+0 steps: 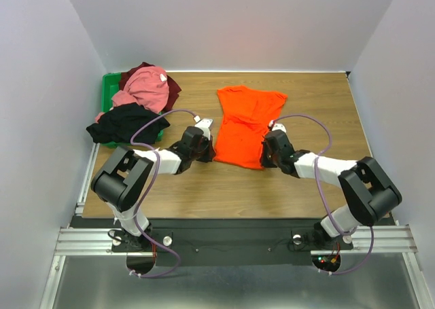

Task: Fold and stack the t-shirts
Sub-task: Fold the tshirt

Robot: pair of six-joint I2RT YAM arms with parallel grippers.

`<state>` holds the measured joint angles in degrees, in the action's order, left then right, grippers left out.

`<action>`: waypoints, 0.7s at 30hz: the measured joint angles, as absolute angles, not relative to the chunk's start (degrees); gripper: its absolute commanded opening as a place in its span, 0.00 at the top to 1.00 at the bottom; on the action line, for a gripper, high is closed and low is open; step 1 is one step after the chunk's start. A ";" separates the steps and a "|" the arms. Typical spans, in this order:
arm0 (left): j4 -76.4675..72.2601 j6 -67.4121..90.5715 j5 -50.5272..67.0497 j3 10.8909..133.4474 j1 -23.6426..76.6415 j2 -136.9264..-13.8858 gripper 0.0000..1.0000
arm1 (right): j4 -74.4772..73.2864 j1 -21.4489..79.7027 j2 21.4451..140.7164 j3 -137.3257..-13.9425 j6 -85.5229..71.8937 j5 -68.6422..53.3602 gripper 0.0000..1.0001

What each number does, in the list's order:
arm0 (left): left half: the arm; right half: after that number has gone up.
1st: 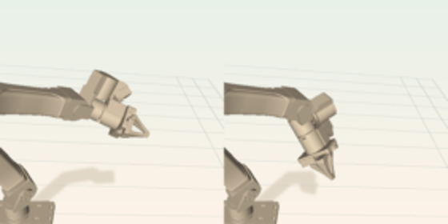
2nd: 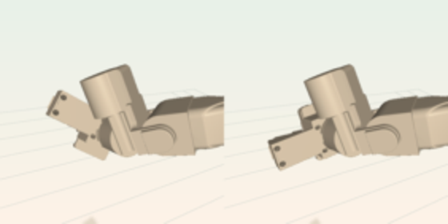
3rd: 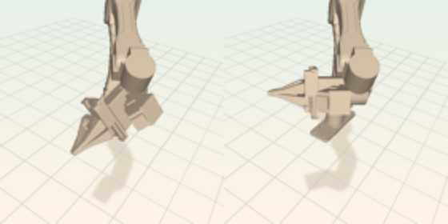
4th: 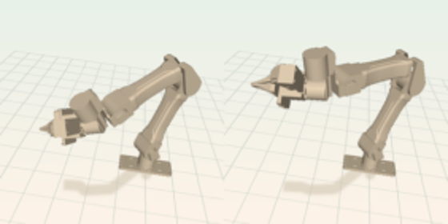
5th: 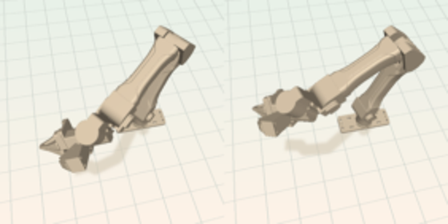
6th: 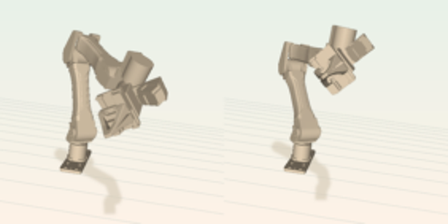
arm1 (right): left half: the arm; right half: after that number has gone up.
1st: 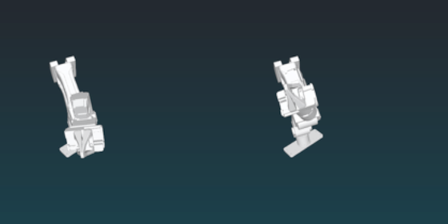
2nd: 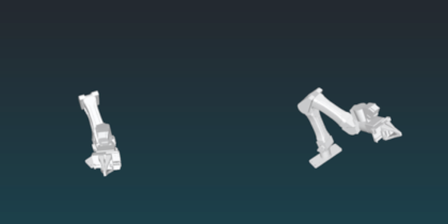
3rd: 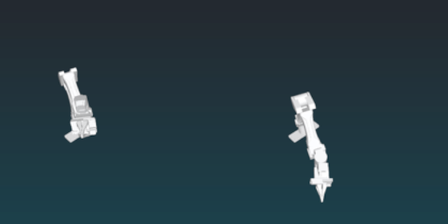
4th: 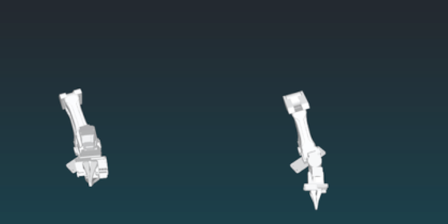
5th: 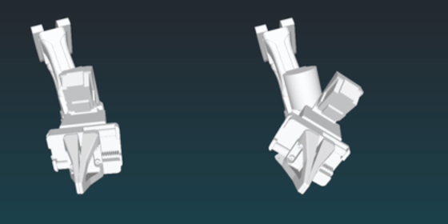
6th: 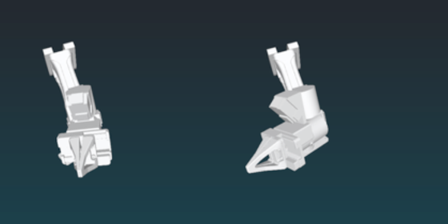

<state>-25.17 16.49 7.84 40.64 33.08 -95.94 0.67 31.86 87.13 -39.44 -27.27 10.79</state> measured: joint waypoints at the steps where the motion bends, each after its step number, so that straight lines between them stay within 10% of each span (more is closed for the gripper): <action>1: -25.30 16.62 7.81 40.58 33.08 -95.94 1.00 | 0.25 31.94 86.41 -39.09 -27.22 10.55 1.00; 21: -31.81 23.11 8.67 25.06 38.87 -74.46 1.00 | -7.51 38.22 69.30 -33.65 -29.02 10.83 0.99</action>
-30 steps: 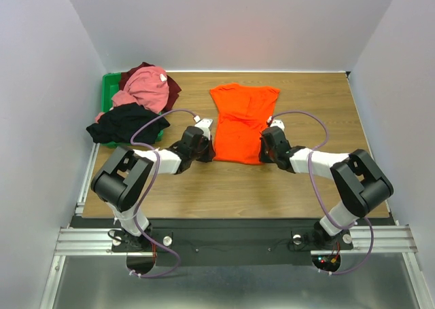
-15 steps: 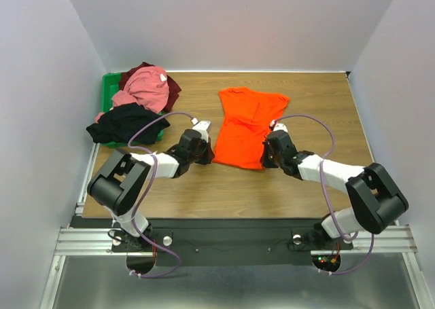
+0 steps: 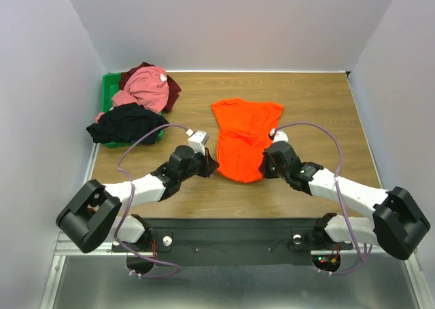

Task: Fold and stack the t-shirts
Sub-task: Fold the tshirt

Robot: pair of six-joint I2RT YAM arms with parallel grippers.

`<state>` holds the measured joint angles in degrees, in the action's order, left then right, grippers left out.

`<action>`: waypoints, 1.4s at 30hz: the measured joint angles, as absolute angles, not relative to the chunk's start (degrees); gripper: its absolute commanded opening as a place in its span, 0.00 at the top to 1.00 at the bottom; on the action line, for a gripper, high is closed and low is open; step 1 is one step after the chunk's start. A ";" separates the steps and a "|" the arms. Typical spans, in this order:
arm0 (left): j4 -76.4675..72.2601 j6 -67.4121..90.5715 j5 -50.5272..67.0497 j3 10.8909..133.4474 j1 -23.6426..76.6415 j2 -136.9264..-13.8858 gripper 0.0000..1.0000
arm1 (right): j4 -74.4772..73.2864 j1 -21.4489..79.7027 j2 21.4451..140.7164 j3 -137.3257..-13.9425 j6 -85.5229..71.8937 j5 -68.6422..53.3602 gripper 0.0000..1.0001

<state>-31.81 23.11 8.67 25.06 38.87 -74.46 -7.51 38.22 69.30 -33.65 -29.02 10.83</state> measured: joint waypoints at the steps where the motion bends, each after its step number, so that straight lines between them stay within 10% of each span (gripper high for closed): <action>1: -31.92 23.46 8.27 24.47 39.55 -73.82 1.00 | -8.23 39.55 68.47 -33.65 -29.36 11.60 1.00; 17: -29.26 27.86 4.93 19.90 44.27 -52.40 1.00 | -15.73 44.80 54.04 -33.69 -32.16 16.38 1.00; 42: -27.18 23.11 6.59 38.48 36.67 -72.58 1.00 | -17.63 42.89 72.77 -58.19 -22.52 30.37 0.99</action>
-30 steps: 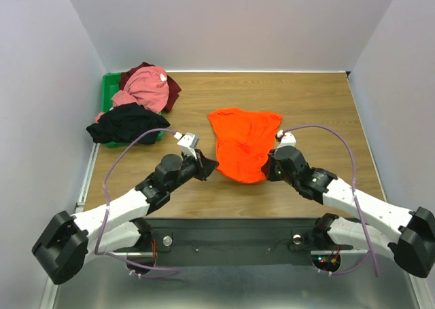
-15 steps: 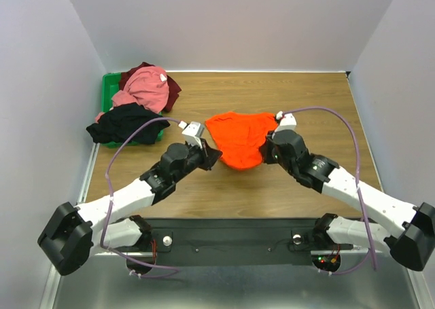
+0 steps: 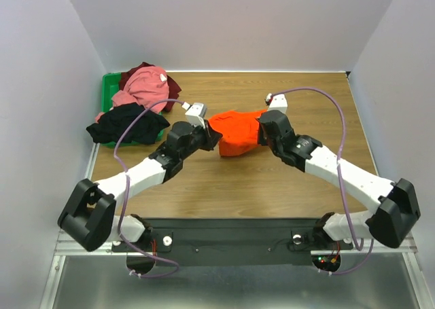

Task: Fold and stack the t-shirts
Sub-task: Fold the tshirt

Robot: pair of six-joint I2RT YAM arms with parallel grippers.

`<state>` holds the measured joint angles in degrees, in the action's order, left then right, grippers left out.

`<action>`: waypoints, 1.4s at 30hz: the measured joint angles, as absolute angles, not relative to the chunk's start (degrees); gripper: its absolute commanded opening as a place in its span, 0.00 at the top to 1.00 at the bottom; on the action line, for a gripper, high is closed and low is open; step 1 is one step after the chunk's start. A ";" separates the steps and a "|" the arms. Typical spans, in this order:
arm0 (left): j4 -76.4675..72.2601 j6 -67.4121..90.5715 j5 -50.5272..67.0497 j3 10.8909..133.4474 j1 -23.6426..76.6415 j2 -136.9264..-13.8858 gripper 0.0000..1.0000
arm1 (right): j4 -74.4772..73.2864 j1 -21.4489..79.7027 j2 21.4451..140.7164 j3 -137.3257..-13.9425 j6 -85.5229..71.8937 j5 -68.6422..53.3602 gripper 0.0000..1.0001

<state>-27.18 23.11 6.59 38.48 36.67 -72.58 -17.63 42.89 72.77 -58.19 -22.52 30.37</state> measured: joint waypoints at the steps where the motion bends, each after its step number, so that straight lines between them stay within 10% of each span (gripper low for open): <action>1: -27.49 22.98 7.09 39.20 36.10 -73.71 1.00 | -17.58 42.00 73.89 -58.92 -22.17 30.55 0.99; 37: -23.14 21.28 20.95 77.14 22.37 -111.42 1.00 | -17.08 24.93 121.12 -102.91 -11.40 29.56 0.99; 39: -21.78 21.43 21.89 82.78 20.47 -116.27 0.81 | -17.58 23.86 127.61 -109.78 -10.39 29.52 0.83; 42: -19.16 21.78 22.44 91.31 17.80 -123.76 0.09 | -17.56 22.61 136.00 -120.07 -9.52 29.26 0.47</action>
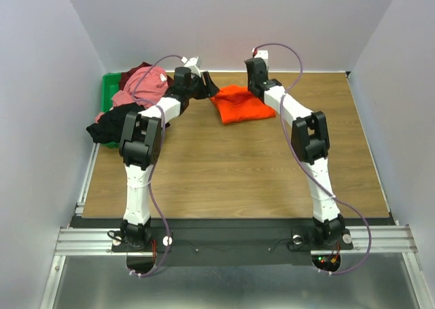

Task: Fold and stack the t-shirts
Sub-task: Fold the tshirt

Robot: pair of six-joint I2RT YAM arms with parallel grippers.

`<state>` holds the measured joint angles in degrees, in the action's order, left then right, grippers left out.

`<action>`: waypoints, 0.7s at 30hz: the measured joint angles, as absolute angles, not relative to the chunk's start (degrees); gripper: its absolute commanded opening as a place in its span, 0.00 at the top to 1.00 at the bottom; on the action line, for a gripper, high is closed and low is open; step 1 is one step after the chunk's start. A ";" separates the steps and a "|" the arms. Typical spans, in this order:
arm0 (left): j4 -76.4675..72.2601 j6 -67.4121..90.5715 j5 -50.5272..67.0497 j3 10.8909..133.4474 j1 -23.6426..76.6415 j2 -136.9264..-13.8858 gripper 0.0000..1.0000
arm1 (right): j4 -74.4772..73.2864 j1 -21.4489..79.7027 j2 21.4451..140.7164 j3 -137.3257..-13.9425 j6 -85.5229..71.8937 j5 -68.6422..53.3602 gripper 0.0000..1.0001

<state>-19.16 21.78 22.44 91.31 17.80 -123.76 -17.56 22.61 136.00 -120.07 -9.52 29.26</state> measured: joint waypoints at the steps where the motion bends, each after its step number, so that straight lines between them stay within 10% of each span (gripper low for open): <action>1: -18.55 21.65 22.37 93.14 17.21 -125.21 0.01 | -17.61 22.31 137.73 -122.74 -9.50 29.06 0.34; 8: -16.32 23.46 21.74 102.56 13.65 -129.71 0.01 | -17.52 19.44 138.32 -126.52 -10.94 28.67 0.04; 21: -14.06 20.25 20.64 100.57 15.92 -129.67 0.01 | -16.27 12.56 133.05 -113.60 -15.25 15.86 0.03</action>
